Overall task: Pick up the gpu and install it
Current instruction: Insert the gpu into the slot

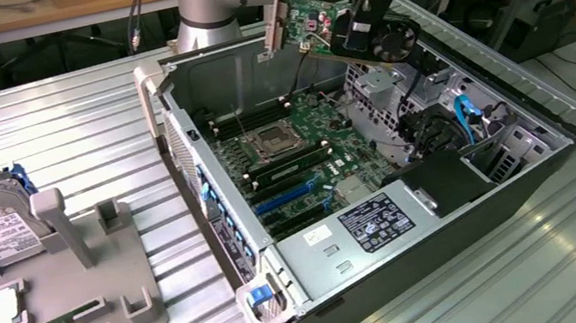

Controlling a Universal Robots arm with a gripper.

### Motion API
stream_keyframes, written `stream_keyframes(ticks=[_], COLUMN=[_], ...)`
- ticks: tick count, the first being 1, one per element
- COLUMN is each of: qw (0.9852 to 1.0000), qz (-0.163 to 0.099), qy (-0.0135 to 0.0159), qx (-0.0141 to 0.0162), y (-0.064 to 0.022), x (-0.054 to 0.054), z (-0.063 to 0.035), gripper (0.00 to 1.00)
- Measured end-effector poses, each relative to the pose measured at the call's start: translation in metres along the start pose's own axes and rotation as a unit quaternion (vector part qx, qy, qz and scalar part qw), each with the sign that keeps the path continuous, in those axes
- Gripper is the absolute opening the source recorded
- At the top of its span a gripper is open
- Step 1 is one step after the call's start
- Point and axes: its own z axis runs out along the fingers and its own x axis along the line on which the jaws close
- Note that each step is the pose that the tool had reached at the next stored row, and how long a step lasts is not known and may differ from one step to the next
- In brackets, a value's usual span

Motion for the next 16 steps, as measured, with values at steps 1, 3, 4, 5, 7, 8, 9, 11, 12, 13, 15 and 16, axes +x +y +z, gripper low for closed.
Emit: stream_keyframes(ticks=[1, 3, 4, 5, 7, 8, 9, 11, 12, 13, 15, 16], qw=[1.0000, 1.0000, 0.9999, 0.9999, 0.9998, 0.9997, 0.9997, 0.9995, 0.9994, 0.9992, 0.9989, 0.9987], qz=[-0.003, -0.009, -0.012, -0.015, -0.021, -0.023, -0.025, -0.032, -0.036, -0.040, -0.047, -0.050], qy=[0.0001, 0.0003, 0.0004, 0.0005, 0.0007, 0.0007, 0.0008, 0.0010, 0.0011, 0.0011, 0.0012, 0.0012], qx=[0.0000, 0.0001, 0.0001, 0.0001, 0.0001, 0.0002, 0.0002, 0.0002, 0.0003, 0.0002, 0.0002, 0.0001], y=[0.0000, 0.0000, 0.0000, 0.0000, 0.0001, 0.0001, 0.0001, 0.0001, 0.0002, 0.0005, 0.0008, 0.0009], x=[0.0000, 0.0000, 0.0000, 0.0000, 0.0000, 0.0001, 0.0001, 0.0001, 0.0003, 0.0009, 0.0018, 0.0023], z=[0.0000, 0.0000, 0.0000, 0.0000, 0.0000, 0.0000, 0.0000, 0.0000, 0.0000, 0.0001, 0.0000, 0.0000], gripper=[0.27, 0.27, 0.27, 0.27, 0.27, 0.27, 0.27, 0.27, 0.27, 0.27, 0.27, 0.27])
